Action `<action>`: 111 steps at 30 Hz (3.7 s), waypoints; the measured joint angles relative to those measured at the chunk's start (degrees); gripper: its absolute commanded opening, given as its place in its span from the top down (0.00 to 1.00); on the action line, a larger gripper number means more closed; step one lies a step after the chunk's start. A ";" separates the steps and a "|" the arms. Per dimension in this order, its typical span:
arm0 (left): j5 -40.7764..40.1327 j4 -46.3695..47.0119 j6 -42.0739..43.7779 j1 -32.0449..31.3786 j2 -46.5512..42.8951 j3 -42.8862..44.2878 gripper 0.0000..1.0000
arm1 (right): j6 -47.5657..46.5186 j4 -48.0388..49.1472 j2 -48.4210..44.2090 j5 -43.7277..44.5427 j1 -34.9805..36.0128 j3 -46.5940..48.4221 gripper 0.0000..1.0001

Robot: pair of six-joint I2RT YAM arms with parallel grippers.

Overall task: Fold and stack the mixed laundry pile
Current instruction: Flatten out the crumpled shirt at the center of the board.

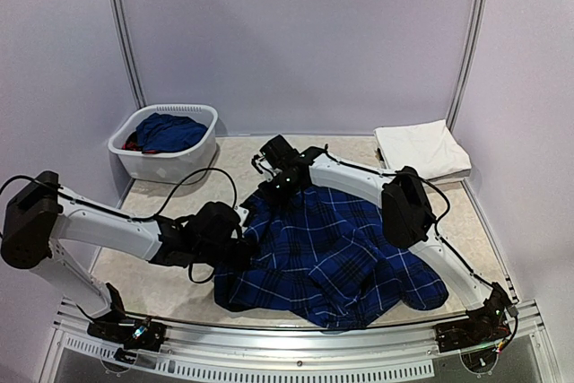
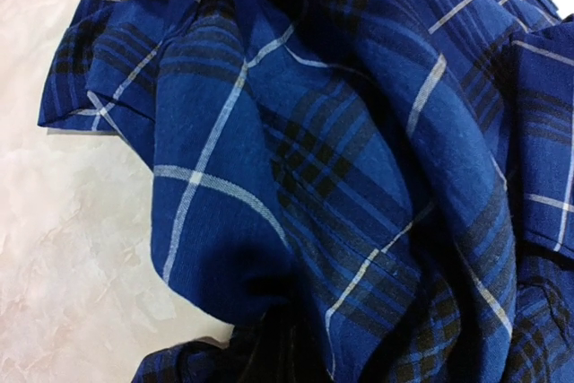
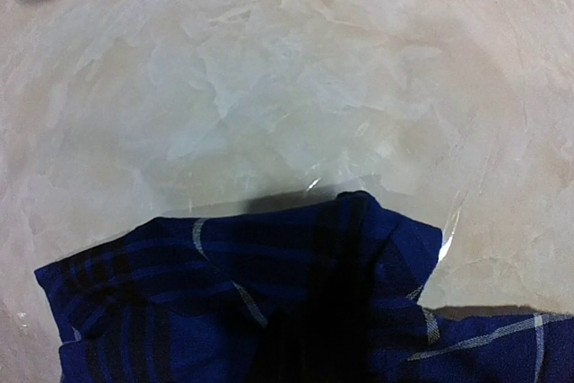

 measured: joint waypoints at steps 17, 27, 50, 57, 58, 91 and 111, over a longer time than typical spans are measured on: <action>-4.72 -3.65 -0.76 -0.31 -3.91 0.72 1.00 | 0.92 12.85 -25.11 -0.20 -0.15 -24.11 0.99; -8.68 -3.93 1.81 -0.42 -6.14 7.76 1.00 | 1.46 37.59 -60.59 9.11 1.42 -58.88 0.99; -5.03 -9.53 7.17 3.26 -6.45 10.60 0.43 | 10.78 59.08 -61.35 12.61 1.51 -94.88 0.99; 9.01 -8.41 8.26 13.03 0.68 21.51 0.49 | 8.20 60.59 -66.90 8.48 1.51 -102.27 0.98; 10.97 -8.09 8.24 12.92 2.27 22.99 0.50 | 8.17 60.39 -67.49 8.37 1.51 -103.19 0.98; 23.26 4.04 6.67 -2.01 24.65 29.79 0.57 | 17.73 37.46 -94.73 10.47 4.35 -108.34 0.43; 18.27 11.67 1.66 -4.81 24.76 22.69 0.85 | 21.70 26.47 -70.73 12.22 4.68 -89.96 0.64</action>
